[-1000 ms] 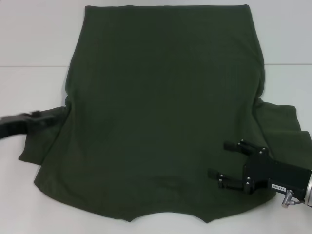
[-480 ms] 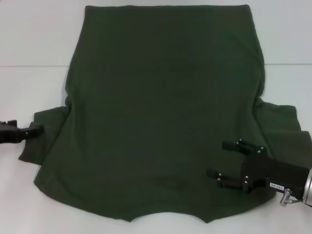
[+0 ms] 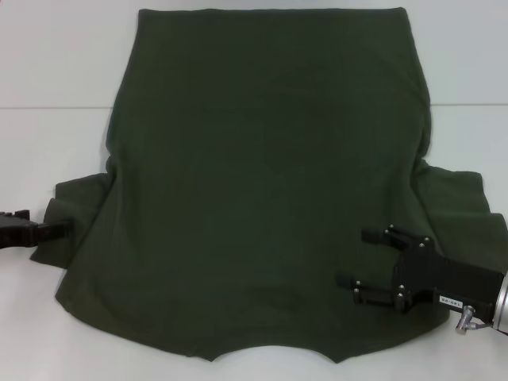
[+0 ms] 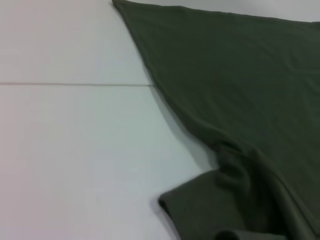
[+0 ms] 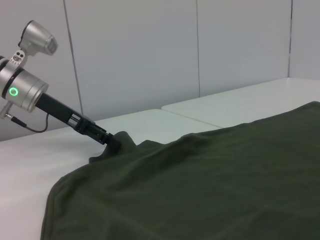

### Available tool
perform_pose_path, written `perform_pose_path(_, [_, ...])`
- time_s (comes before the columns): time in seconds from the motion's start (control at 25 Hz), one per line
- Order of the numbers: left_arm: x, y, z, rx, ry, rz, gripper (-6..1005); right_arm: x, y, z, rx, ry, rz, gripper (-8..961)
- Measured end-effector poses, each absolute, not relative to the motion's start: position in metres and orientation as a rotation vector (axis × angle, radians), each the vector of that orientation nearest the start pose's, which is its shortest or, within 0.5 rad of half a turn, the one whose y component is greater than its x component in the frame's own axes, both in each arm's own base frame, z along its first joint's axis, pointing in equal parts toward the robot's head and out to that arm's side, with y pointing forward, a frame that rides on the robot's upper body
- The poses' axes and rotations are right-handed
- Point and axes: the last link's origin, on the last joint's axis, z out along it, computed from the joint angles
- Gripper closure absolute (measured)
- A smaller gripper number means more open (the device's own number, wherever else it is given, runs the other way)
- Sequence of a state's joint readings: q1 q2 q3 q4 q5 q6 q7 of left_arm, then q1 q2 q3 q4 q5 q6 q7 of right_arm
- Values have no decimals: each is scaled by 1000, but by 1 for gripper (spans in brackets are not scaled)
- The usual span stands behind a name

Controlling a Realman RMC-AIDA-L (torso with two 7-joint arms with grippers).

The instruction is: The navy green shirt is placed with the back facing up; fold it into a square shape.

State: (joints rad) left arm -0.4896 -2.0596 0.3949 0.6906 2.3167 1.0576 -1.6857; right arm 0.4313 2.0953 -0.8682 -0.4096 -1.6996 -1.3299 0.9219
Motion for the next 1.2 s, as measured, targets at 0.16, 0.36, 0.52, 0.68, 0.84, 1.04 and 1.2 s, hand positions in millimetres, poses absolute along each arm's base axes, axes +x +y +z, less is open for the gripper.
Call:
perform_pose_path(0.16, [-377, 347, 49, -2049, -1174, -273, 142, 296, 303, -50, -2569, 446, 675, 25])
perform_pose_path(0.36, [-373, 348, 41, -2074, -1176, -279, 150, 295, 302, -50, -2573, 445, 674, 25])
perform_pose_path(0.52, [-366, 350, 38, -2102, -1176, -297, 156, 295, 302, -51, -2577, 443, 672, 25])
perform_pose_path(0.68, [-363, 350, 36, -2123, -1177, -311, 162, 296, 302, -51, -2576, 445, 668, 25])
perform_pose_path(0.84, [-358, 349, 38, -2152, -1168, -328, 169, 297, 302, -51, -2573, 448, 662, 25])
perform_pose_path(1.04, [-359, 349, 43, -2136, -1157, -336, 176, 297, 302, -52, -2572, 450, 661, 25])
perform_pose_path(1.2, [-358, 349, 42, -2141, -1156, -332, 333, 296, 302, -52, -2572, 449, 661, 25])
